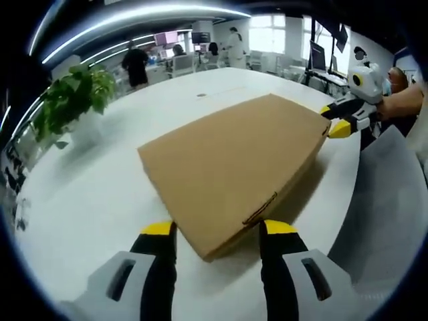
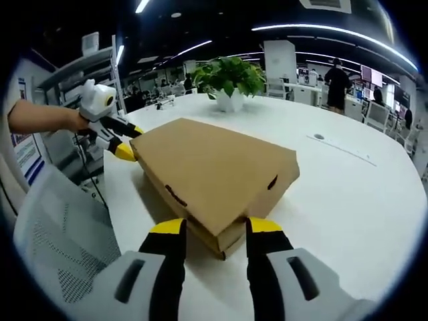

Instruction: Operate the shoe box by opening the lid, removing the specified soft item, and placing it in the target area until the item is outside and the box remains undamaged.

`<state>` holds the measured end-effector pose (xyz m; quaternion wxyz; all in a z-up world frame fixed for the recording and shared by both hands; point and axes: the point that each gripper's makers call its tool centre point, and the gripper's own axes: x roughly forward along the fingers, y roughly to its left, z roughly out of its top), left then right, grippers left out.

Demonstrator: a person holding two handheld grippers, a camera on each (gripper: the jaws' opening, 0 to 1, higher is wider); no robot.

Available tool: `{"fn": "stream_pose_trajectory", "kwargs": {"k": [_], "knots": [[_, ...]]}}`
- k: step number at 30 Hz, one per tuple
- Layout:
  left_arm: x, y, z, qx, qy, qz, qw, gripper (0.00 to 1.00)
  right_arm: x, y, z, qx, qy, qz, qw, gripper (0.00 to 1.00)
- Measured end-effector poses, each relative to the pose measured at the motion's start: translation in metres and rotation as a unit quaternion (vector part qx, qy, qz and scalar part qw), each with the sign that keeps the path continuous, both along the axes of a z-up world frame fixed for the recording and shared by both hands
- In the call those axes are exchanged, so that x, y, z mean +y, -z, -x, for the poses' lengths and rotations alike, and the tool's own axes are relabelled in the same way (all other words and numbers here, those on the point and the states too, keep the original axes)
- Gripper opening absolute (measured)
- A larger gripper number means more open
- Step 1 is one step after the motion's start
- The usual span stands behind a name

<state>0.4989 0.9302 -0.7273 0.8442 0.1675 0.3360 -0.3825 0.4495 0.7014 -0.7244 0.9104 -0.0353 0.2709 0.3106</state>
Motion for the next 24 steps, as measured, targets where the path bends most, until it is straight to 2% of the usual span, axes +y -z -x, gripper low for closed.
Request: {"fn": "stream_pose_trajectory", "kwargs": {"k": [21,24], "knots": [[0.004,-0.0004,0.0071,0.007,-0.009,0.007,0.9999,0.5,0.0034,0.0003,0.0043,-0.002,-0.006,-0.001,1.0,0.32],[0.0022,-0.0012,0.0073,0.011,-0.018,0.018,0.9996,0.52,0.0043,0.0005,0.0052,-0.005,-0.013,0.001,0.9999,0.33]]}}
